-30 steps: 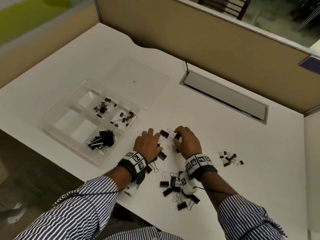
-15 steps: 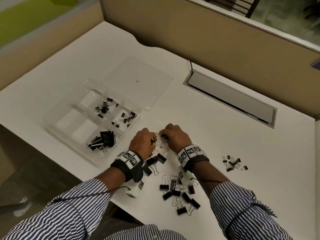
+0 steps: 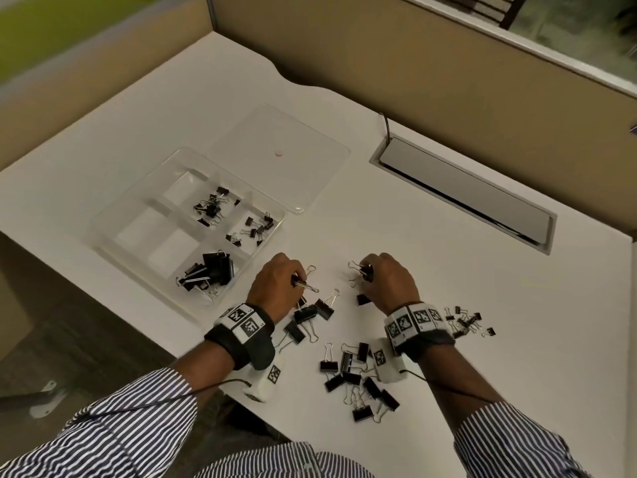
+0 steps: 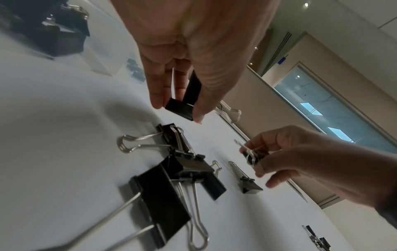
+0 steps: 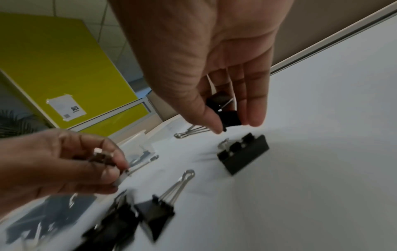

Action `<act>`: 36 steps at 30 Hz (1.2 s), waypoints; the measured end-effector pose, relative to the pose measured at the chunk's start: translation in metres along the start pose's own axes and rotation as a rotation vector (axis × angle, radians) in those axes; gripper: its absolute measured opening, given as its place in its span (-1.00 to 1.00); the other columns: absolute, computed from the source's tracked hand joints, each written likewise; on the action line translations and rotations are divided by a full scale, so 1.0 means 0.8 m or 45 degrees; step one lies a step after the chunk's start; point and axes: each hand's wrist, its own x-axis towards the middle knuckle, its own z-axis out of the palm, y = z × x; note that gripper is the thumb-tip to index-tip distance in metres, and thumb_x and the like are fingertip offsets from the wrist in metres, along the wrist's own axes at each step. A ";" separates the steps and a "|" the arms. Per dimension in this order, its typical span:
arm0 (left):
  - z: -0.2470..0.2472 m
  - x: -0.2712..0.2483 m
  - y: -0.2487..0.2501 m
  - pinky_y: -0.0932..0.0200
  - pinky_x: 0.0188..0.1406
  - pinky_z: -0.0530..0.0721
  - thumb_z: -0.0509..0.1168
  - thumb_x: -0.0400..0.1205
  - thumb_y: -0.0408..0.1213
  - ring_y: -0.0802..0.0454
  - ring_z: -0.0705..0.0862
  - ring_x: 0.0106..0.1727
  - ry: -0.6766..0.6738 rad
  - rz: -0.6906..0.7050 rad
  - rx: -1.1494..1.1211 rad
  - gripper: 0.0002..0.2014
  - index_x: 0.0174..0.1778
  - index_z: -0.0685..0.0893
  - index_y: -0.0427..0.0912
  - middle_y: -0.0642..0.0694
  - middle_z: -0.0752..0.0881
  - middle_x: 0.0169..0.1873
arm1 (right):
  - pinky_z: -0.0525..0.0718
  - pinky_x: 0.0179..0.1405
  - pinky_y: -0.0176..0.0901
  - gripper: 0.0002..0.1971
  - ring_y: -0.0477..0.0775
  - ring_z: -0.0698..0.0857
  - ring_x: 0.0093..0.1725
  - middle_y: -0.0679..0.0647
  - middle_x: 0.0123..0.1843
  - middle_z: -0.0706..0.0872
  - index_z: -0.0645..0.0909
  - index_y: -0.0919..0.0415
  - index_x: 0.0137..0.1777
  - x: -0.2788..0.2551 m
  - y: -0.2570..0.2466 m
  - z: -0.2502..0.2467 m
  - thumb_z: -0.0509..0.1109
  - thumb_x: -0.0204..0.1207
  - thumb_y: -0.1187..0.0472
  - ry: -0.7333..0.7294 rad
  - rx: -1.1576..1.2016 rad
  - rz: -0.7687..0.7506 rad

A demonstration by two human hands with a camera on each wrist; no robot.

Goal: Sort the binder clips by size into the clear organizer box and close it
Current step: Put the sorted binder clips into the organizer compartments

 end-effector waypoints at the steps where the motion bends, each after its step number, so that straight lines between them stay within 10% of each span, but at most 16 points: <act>1: 0.000 -0.002 -0.001 0.12 -0.12 0.75 0.53 0.49 -0.37 0.07 0.69 -0.10 0.007 0.008 -0.019 -0.84 -0.14 0.71 -0.07 -0.02 0.59 -0.03 | 0.67 -0.15 -0.01 -0.76 0.22 0.71 -0.06 0.11 0.01 0.64 0.66 0.11 0.15 -0.008 -0.001 0.002 0.43 0.47 0.21 -0.011 0.000 0.010; 14: -0.007 -0.023 -0.003 0.05 -0.06 0.75 0.54 0.49 -0.34 0.04 0.70 -0.08 0.024 -0.011 -0.065 -0.88 -0.16 0.75 -0.08 -0.03 0.64 -0.05 | 0.34 -0.50 -0.12 -0.80 0.29 0.57 -0.15 0.20 -0.06 0.58 0.58 0.26 -0.02 -0.046 -0.028 0.048 0.38 0.38 0.44 0.081 -0.183 -0.023; 23: -0.062 -0.030 -0.007 0.45 -0.03 0.66 0.53 0.50 -0.37 0.27 0.67 -0.07 0.176 0.161 -0.270 -0.85 -0.10 0.75 -0.07 0.08 0.63 -0.07 | 0.64 -0.20 0.03 -0.76 0.29 0.63 -0.02 0.16 -0.03 0.63 0.65 0.24 0.04 -0.037 -0.040 0.023 0.40 0.37 0.37 0.080 0.015 0.055; 36: -0.212 -0.007 -0.160 0.01 -0.13 0.74 0.51 0.46 -0.42 0.03 0.64 -0.05 0.455 0.059 0.075 -0.82 -0.10 0.75 -0.09 0.01 0.60 -0.05 | 0.68 0.02 -0.15 -0.67 0.03 0.69 0.01 0.00 0.09 0.69 0.69 0.10 0.21 0.040 -0.296 0.000 0.49 0.43 0.26 0.033 0.318 -0.330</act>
